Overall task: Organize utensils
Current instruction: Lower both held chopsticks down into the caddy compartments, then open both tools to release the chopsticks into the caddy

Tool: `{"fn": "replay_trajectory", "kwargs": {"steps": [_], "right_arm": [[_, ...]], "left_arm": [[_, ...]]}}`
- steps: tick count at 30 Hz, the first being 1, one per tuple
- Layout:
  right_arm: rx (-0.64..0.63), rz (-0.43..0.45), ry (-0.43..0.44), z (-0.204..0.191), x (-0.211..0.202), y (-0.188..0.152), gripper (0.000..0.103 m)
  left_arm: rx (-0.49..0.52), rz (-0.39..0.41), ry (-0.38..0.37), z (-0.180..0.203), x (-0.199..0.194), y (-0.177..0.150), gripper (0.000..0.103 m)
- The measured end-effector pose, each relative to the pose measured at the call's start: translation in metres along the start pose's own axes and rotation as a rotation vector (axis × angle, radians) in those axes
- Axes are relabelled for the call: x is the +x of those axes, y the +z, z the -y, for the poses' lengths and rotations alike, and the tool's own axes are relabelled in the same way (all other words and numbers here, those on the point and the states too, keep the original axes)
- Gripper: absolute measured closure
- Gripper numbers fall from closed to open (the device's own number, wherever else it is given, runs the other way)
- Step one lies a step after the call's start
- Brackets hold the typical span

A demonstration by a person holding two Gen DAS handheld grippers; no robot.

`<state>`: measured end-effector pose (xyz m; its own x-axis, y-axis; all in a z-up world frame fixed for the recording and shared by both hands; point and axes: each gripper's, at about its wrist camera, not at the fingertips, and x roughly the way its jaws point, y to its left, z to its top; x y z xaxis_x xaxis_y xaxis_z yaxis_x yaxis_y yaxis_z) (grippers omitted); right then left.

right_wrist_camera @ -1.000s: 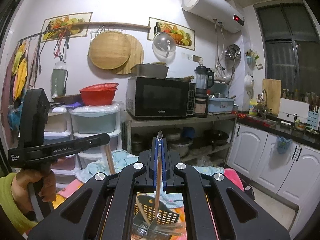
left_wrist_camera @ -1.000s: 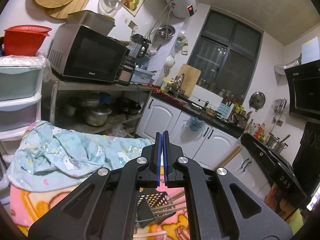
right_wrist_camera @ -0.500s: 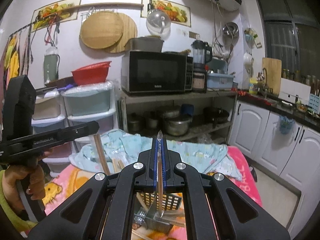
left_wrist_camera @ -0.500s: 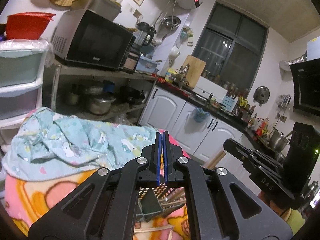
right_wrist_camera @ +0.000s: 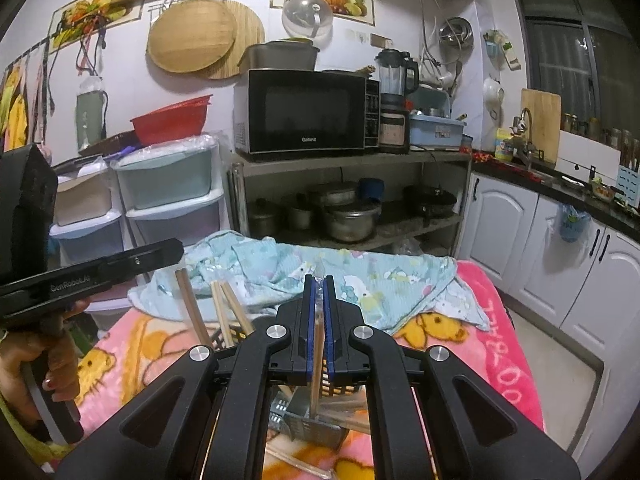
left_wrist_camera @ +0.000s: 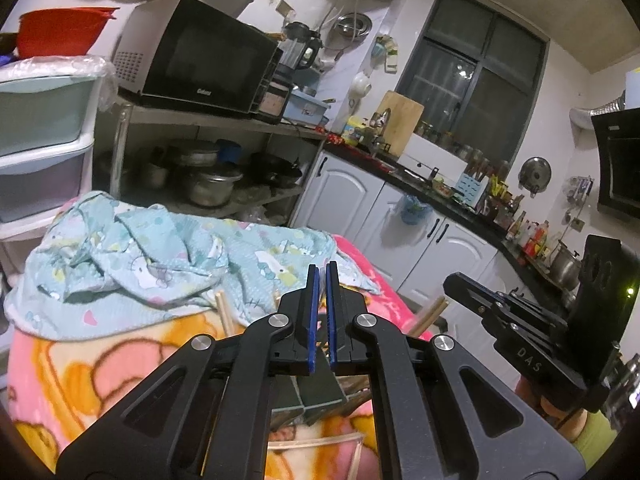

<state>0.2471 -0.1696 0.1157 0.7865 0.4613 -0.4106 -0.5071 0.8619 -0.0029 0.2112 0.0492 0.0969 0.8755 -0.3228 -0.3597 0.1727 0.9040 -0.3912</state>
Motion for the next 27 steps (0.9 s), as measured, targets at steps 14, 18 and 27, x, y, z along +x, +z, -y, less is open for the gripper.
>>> {"fn": "replay_trajectory", "kwargs": {"steps": [14, 18, 27], "right_arm": [[-0.012, 0.000, -0.018, 0.001, -0.013, -0.011, 0.049], [-0.015, 0.002, -0.019, 0.000, -0.021, -0.016, 0.046], [-0.018, 0.014, -0.010, -0.004, -0.039, -0.021, 0.043]], "left_arm": [[-0.064, 0.074, 0.086, -0.025, -0.035, -0.001, 0.011], [-0.086, 0.077, 0.096, -0.033, -0.044, -0.003, 0.011], [-0.111, 0.064, 0.112, -0.040, -0.056, -0.013, 0.011]]}}
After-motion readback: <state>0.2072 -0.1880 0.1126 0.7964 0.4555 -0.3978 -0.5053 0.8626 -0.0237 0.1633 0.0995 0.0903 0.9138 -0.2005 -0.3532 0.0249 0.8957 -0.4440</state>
